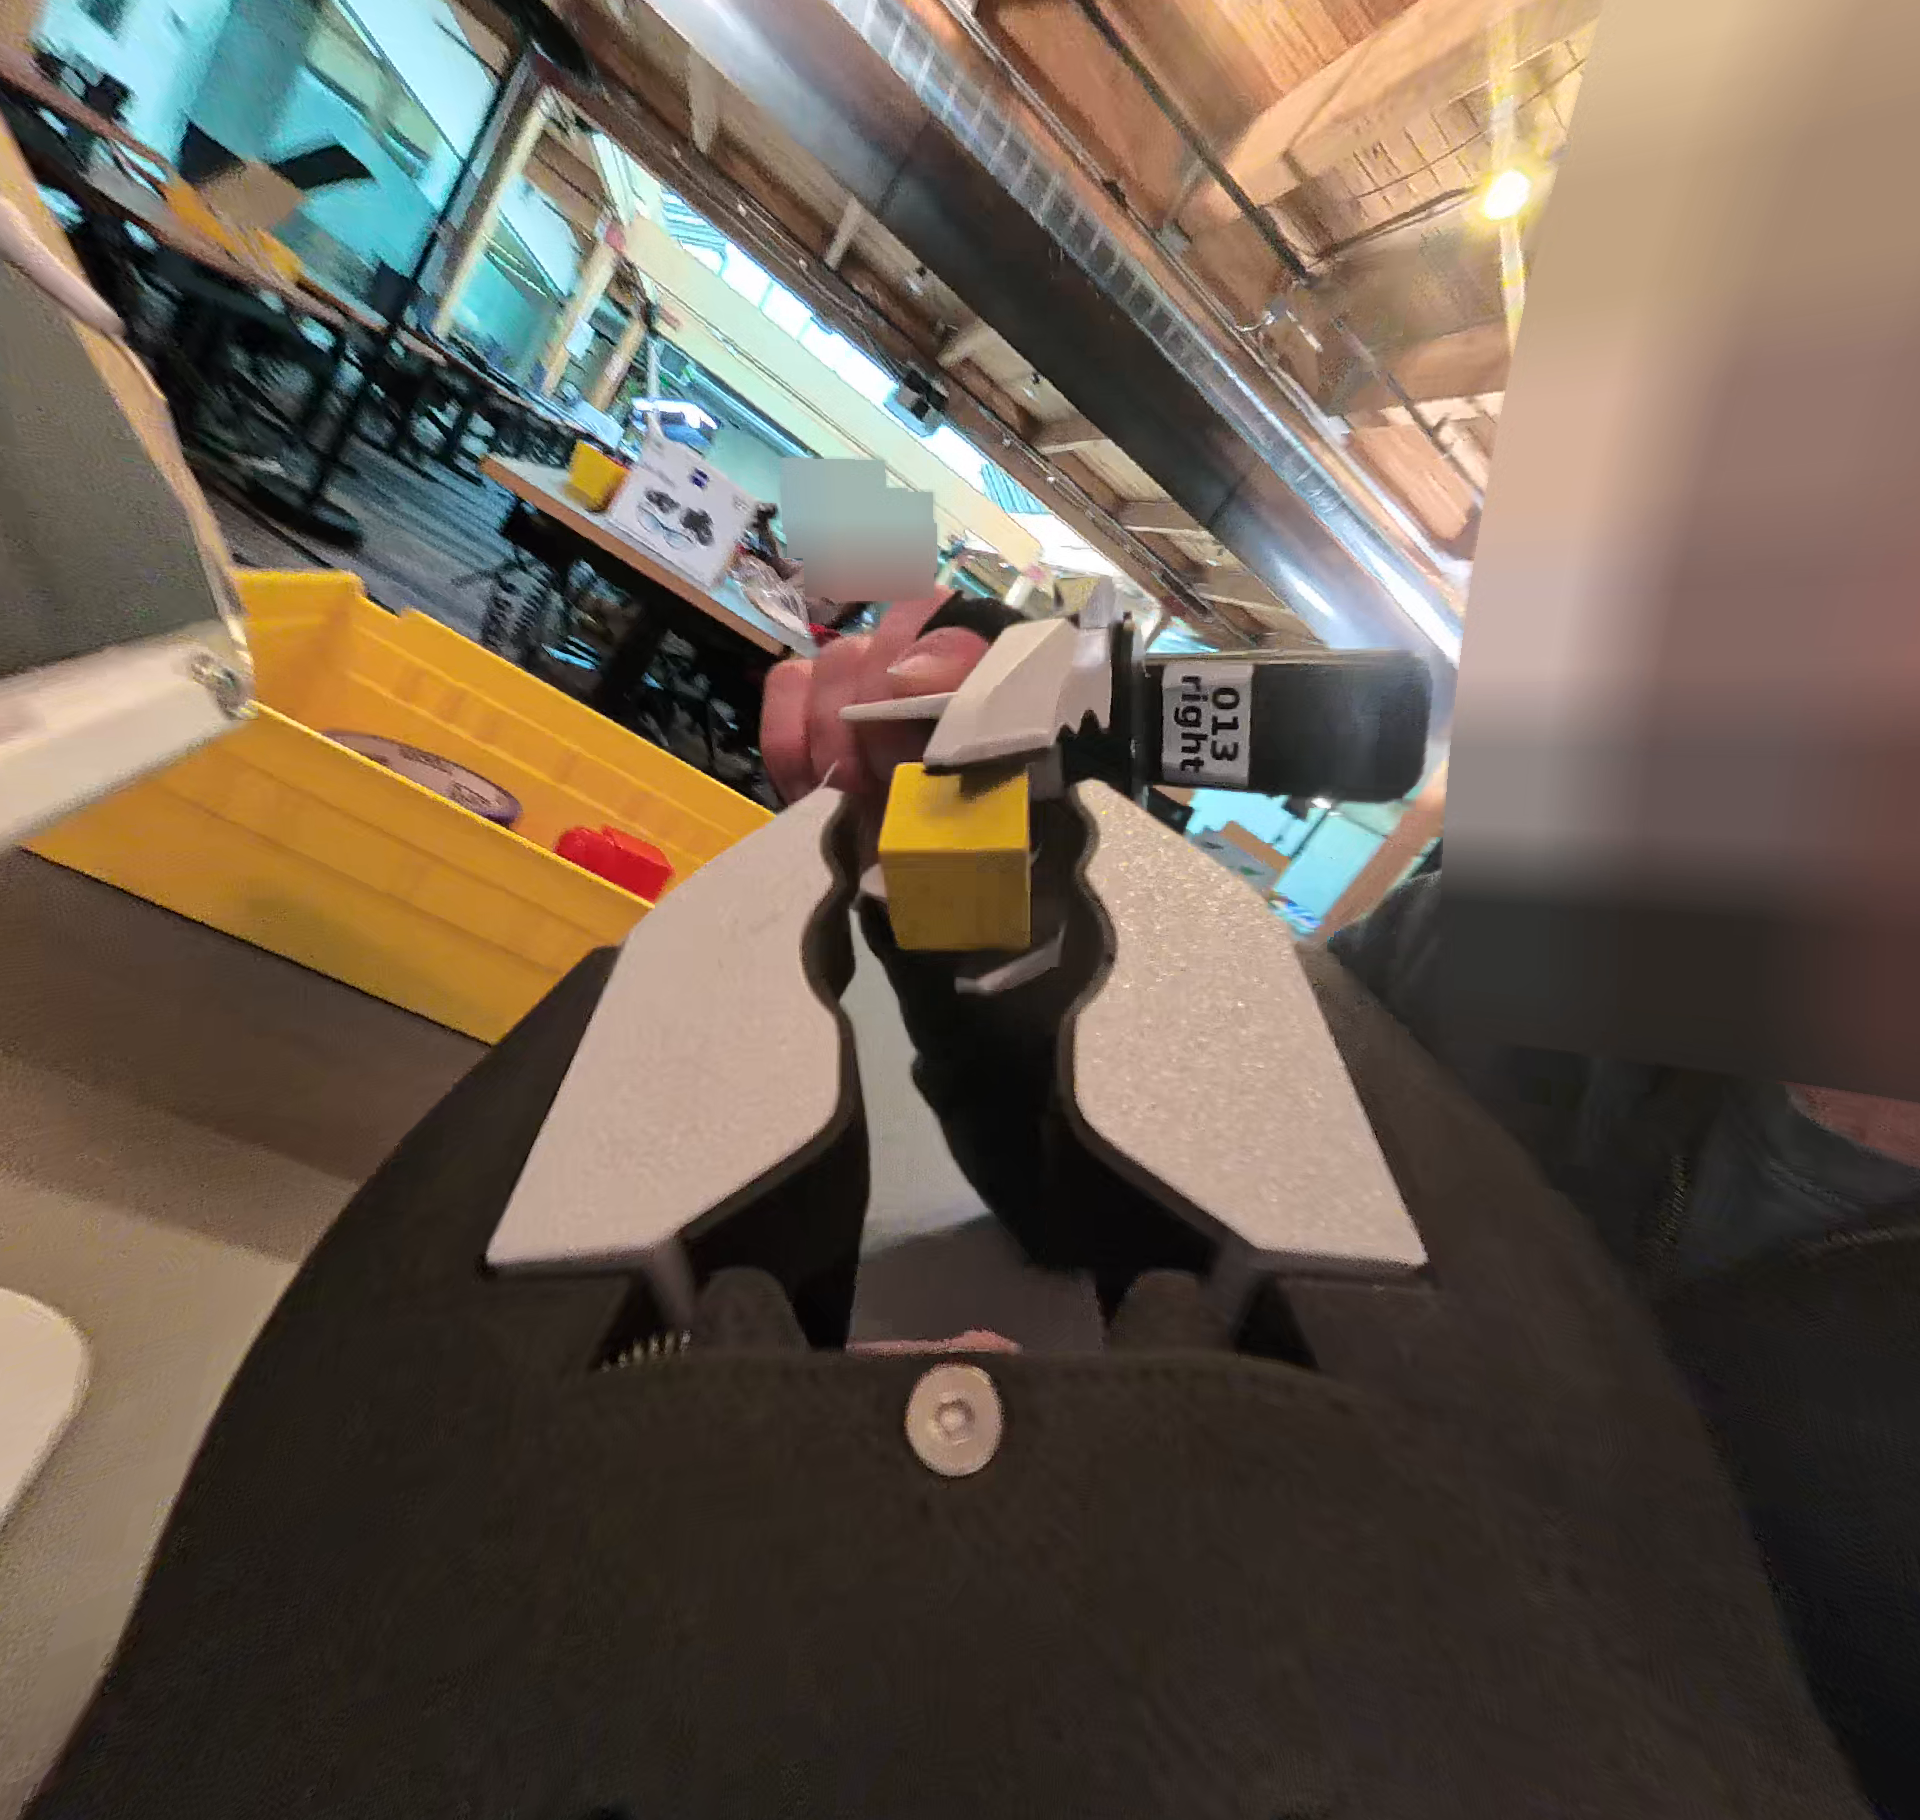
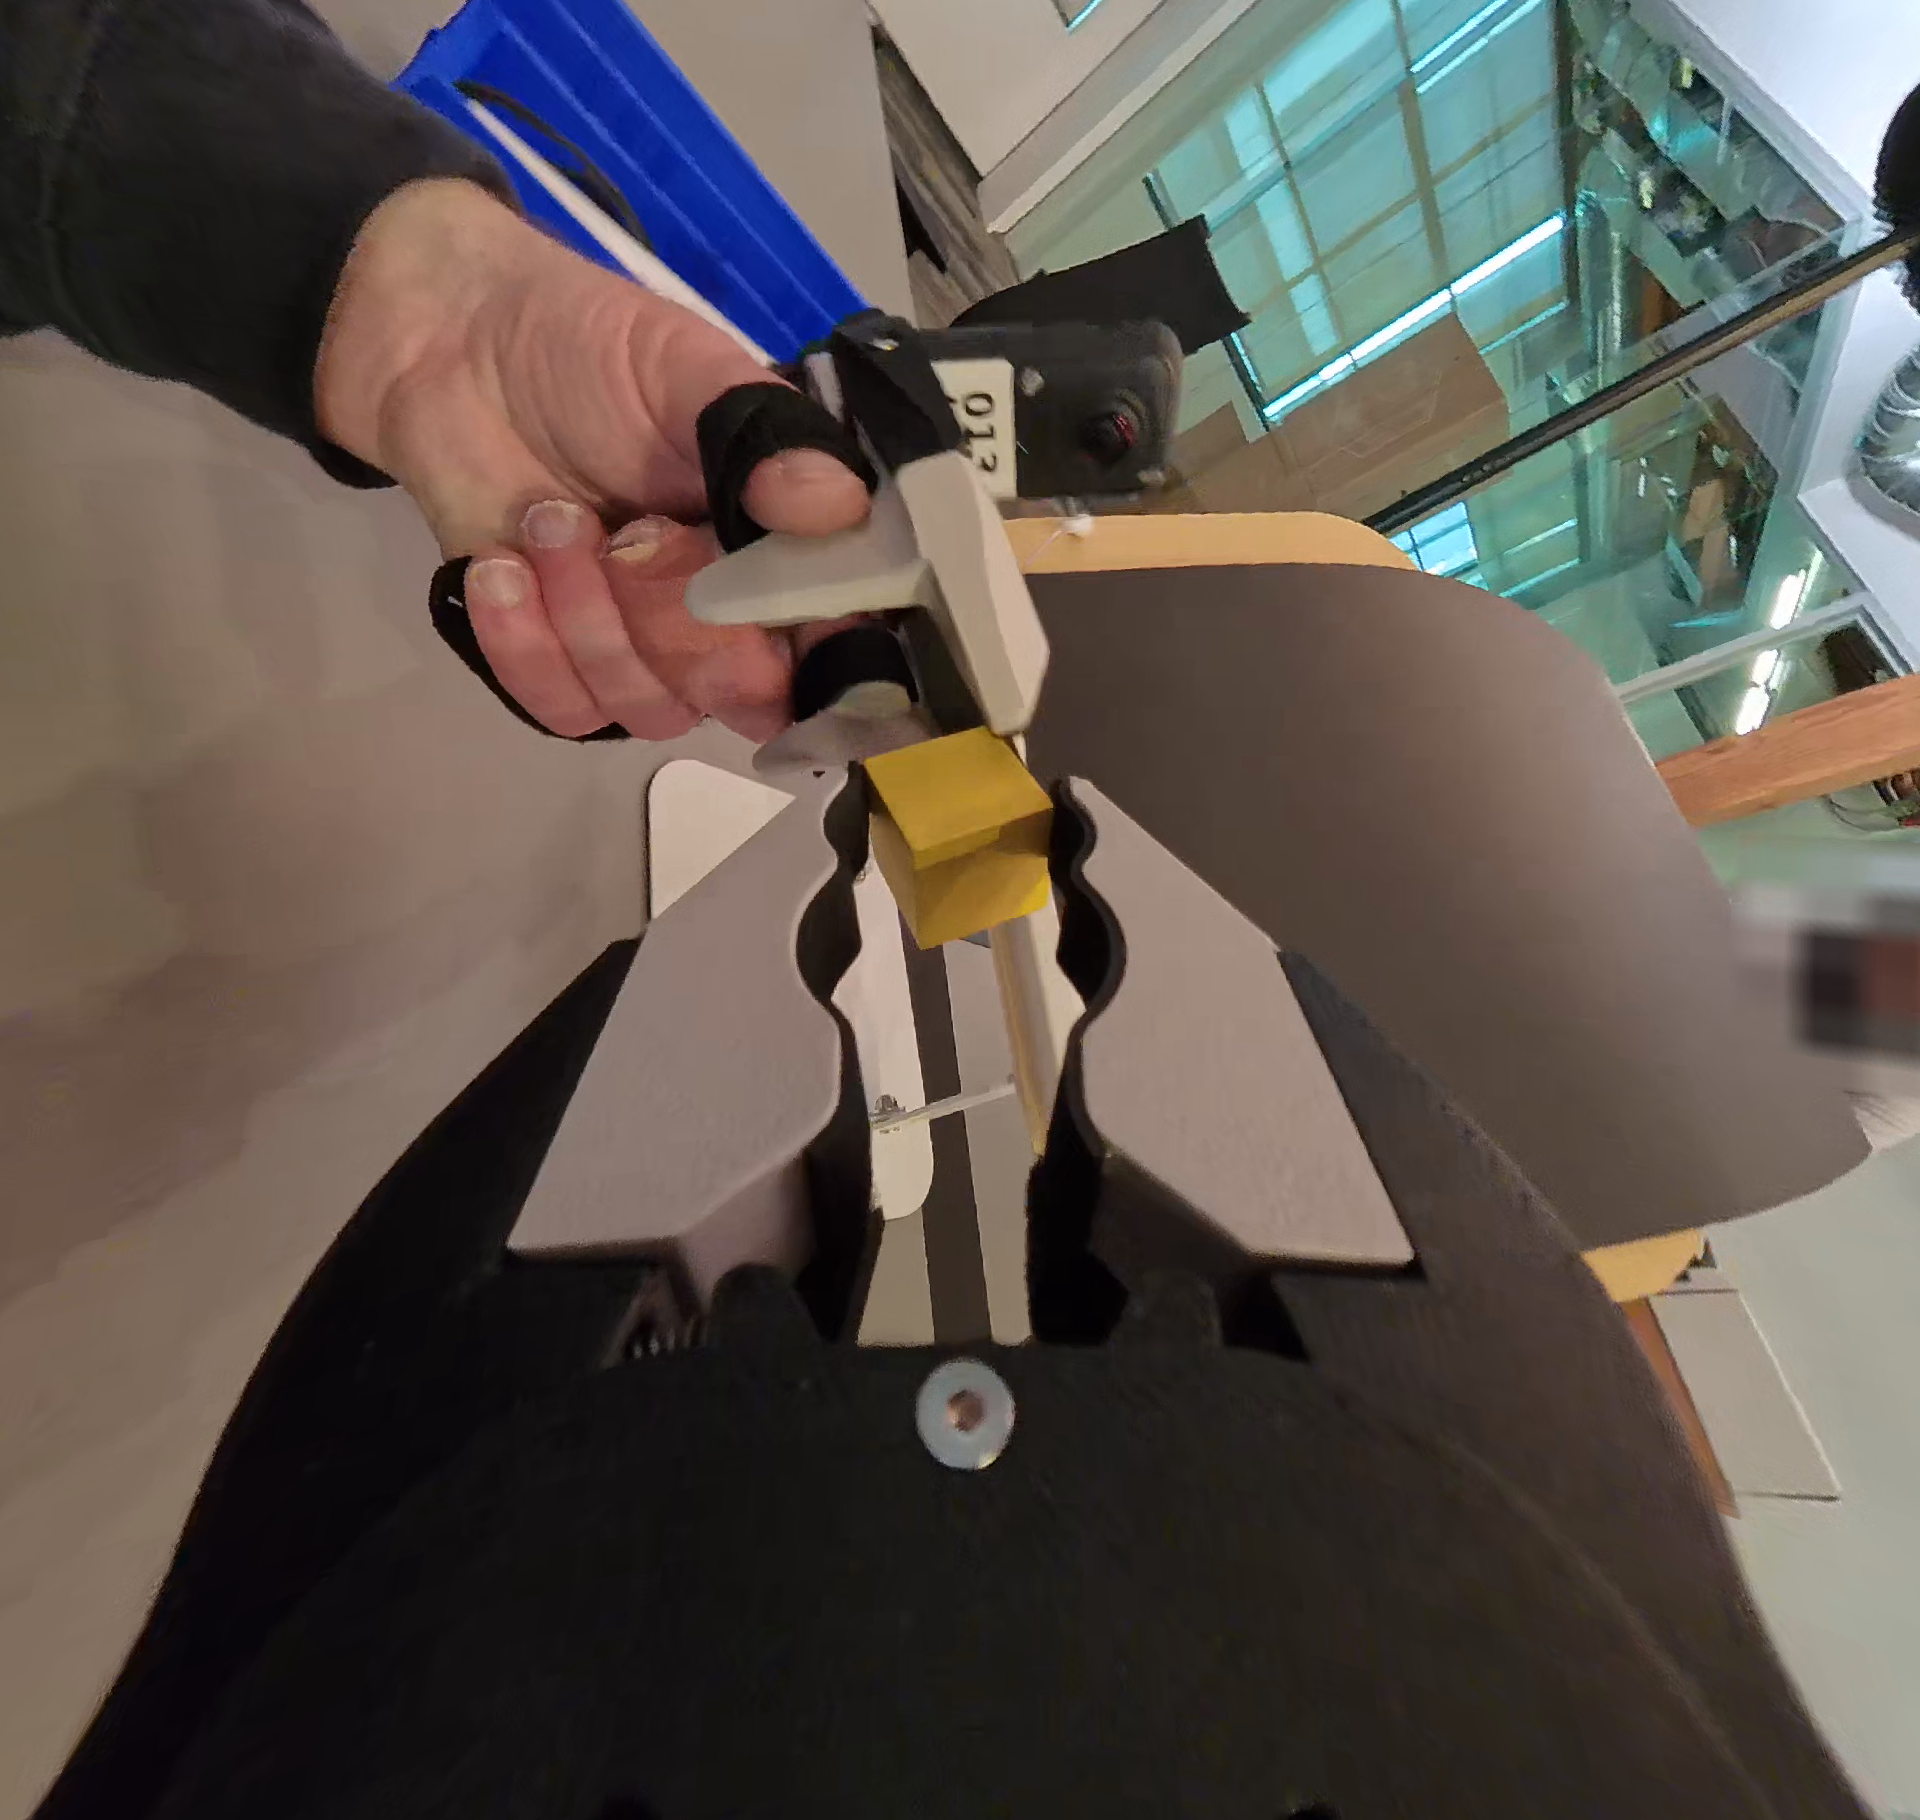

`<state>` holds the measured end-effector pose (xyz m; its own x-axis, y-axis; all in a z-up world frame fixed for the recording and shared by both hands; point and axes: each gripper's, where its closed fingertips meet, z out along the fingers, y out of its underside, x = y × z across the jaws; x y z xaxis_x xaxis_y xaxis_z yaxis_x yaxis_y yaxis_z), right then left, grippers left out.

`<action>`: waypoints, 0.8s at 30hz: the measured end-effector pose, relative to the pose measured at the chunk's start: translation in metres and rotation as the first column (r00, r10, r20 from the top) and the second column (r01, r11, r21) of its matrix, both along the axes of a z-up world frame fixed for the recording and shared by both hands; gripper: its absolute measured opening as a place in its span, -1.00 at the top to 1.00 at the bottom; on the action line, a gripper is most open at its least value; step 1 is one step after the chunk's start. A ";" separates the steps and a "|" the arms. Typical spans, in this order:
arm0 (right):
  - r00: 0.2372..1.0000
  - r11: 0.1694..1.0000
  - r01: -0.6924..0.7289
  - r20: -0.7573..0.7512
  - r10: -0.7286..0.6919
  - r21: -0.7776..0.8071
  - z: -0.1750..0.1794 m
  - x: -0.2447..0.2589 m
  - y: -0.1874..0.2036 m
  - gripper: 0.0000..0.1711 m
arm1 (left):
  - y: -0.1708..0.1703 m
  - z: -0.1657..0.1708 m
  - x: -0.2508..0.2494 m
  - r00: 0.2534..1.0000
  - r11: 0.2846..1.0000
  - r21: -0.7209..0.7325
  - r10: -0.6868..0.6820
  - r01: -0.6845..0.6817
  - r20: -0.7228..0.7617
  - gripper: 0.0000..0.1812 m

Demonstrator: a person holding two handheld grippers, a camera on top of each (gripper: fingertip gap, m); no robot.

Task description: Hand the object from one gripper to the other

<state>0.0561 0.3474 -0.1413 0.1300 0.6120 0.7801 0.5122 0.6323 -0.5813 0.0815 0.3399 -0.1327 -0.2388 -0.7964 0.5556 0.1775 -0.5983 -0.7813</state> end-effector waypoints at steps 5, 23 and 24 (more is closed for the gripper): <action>0.990 0.992 0.098 -0.108 -0.090 0.074 0.019 0.004 0.014 0.62 | 0.005 0.002 -0.009 0.987 0.981 0.153 0.132 -0.117 -0.090 0.48; 0.884 0.876 0.336 -0.437 -0.167 0.345 0.045 -0.024 0.010 0.64 | 0.000 0.028 -0.010 0.975 0.998 -0.030 0.062 -0.057 0.215 0.60; 0.882 0.876 0.337 -0.441 -0.166 0.345 0.045 -0.024 0.010 0.64 | -0.002 0.029 -0.011 0.971 0.999 -0.028 0.045 -0.040 0.235 0.68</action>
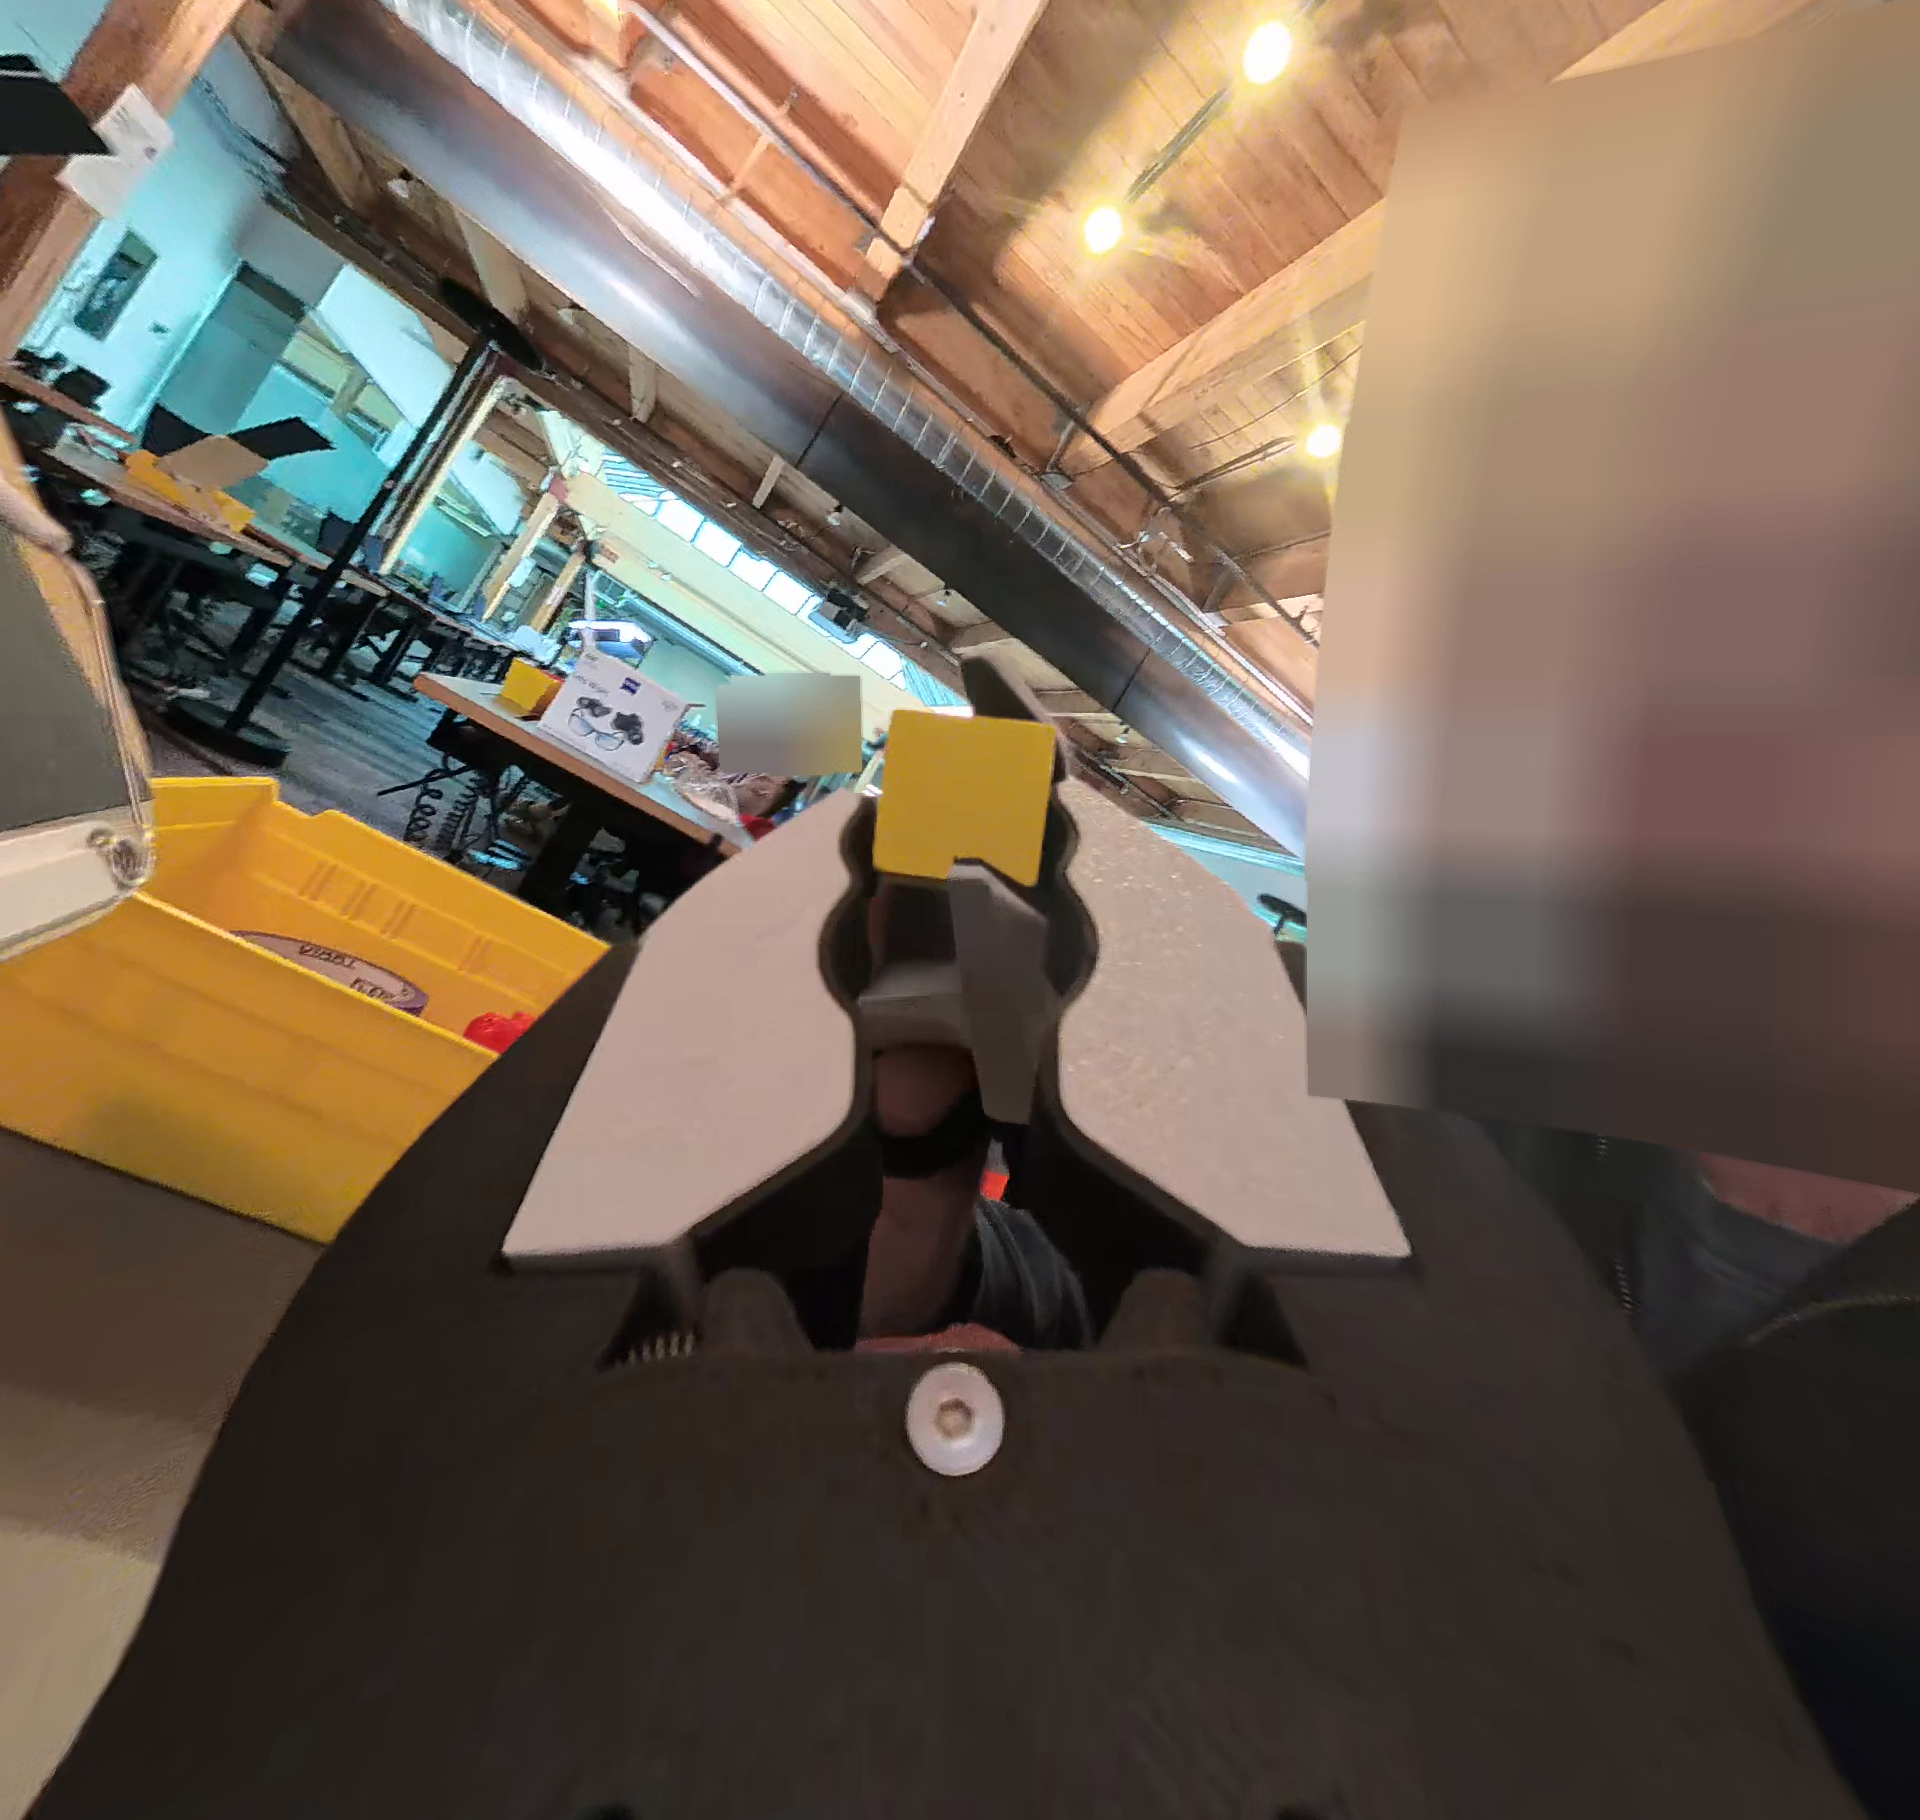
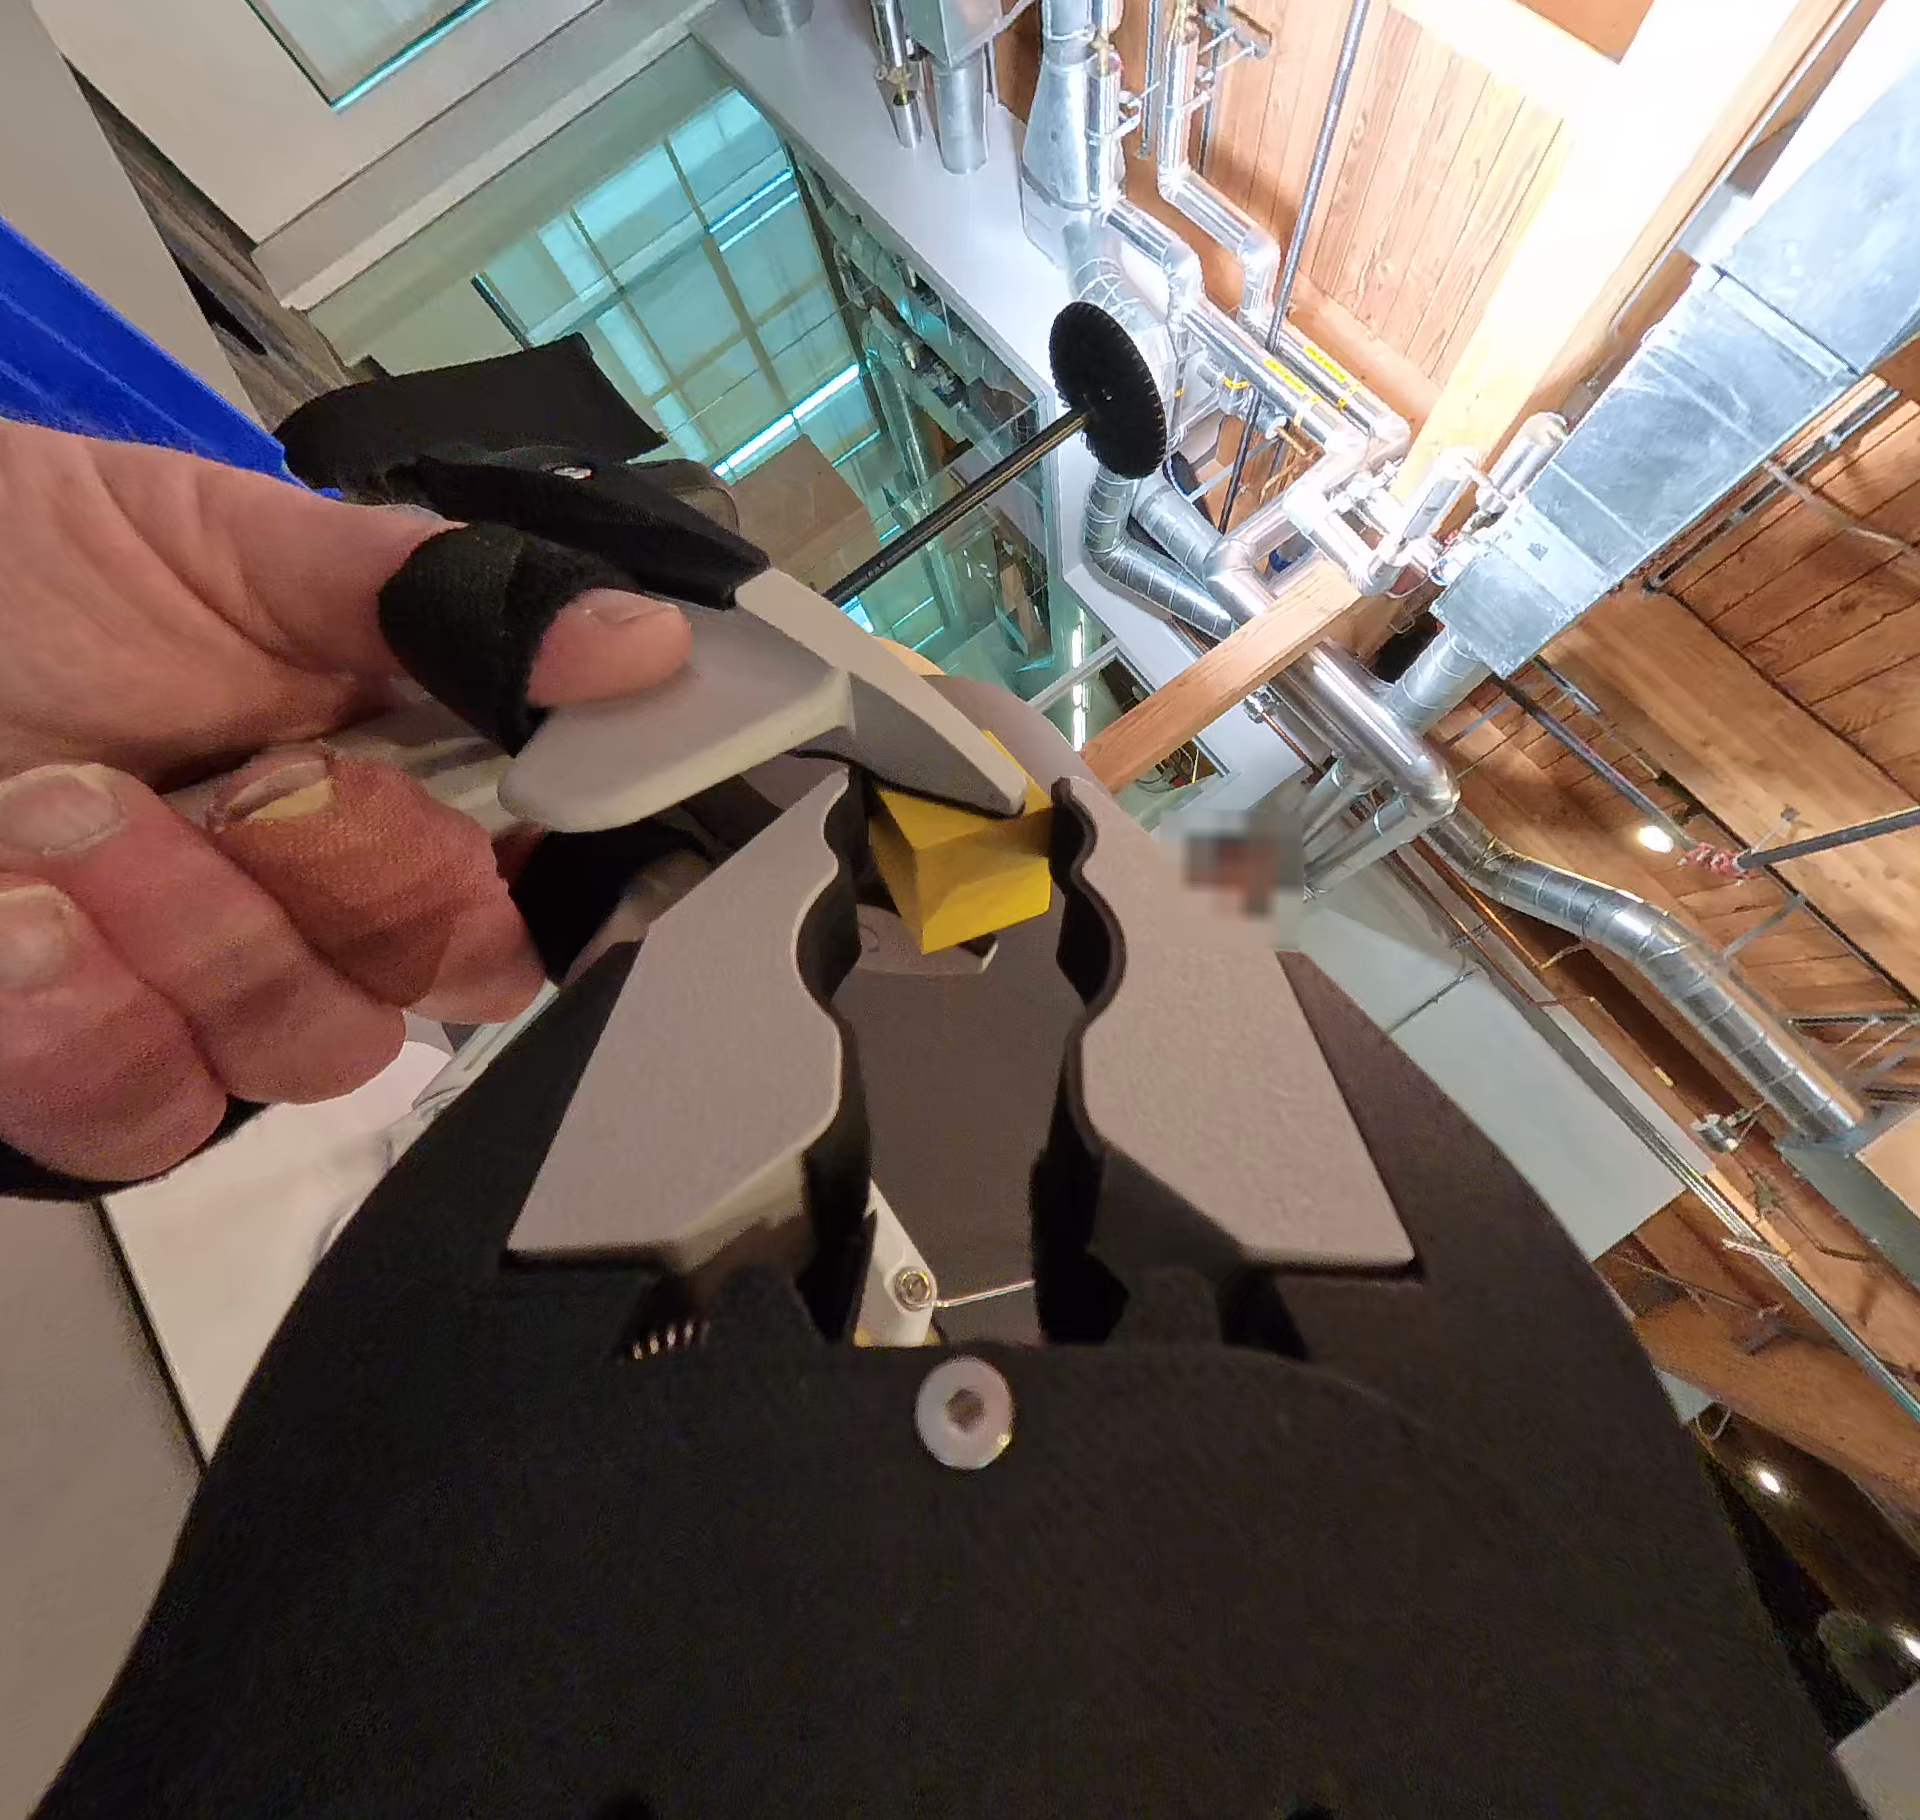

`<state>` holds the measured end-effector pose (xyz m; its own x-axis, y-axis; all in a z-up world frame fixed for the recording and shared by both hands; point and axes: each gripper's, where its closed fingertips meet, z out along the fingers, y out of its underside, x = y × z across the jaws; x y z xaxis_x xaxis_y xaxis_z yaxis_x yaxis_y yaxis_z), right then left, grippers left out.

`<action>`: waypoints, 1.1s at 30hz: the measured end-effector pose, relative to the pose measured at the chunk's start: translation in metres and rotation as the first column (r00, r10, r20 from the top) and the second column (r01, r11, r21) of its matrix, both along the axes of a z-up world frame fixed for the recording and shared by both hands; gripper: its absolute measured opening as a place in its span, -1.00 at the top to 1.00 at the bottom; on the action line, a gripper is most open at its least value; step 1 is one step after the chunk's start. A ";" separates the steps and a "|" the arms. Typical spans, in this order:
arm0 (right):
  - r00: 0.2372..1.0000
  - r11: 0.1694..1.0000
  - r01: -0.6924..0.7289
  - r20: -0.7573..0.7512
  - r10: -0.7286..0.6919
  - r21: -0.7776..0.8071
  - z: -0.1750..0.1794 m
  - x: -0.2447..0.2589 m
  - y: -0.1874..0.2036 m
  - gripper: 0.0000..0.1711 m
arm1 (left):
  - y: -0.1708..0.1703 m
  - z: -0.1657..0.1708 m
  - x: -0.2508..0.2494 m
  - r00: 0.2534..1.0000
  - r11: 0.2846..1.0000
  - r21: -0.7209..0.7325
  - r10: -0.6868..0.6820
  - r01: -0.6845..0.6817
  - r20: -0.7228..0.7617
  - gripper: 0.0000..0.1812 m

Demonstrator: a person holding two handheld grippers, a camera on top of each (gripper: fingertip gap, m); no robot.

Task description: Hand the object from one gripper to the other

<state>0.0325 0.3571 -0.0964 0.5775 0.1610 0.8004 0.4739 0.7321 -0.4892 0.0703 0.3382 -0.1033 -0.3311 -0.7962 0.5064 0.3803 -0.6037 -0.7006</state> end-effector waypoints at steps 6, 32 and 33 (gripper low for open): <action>0.997 0.997 -0.080 0.021 0.079 0.016 0.000 -0.001 -0.008 0.55 | -0.003 0.000 0.000 0.999 0.998 0.059 0.018 -0.015 -0.049 0.69; 0.614 0.782 -0.198 0.548 0.569 -0.590 -0.101 0.000 -0.072 0.66 | -0.065 -0.097 -0.009 0.620 0.857 0.247 -0.103 0.453 -0.778 0.69; 0.623 0.789 -0.193 0.549 0.558 -0.583 -0.099 0.001 -0.070 0.67 | -0.064 -0.096 -0.009 0.634 0.861 0.240 -0.118 0.449 -0.764 0.69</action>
<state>0.0330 0.2876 -0.1956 -0.2784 0.6553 0.7022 0.5252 0.7160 -0.4599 0.0614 0.2742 -0.1990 -0.2492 -0.8969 0.3653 -0.4708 -0.2174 -0.8550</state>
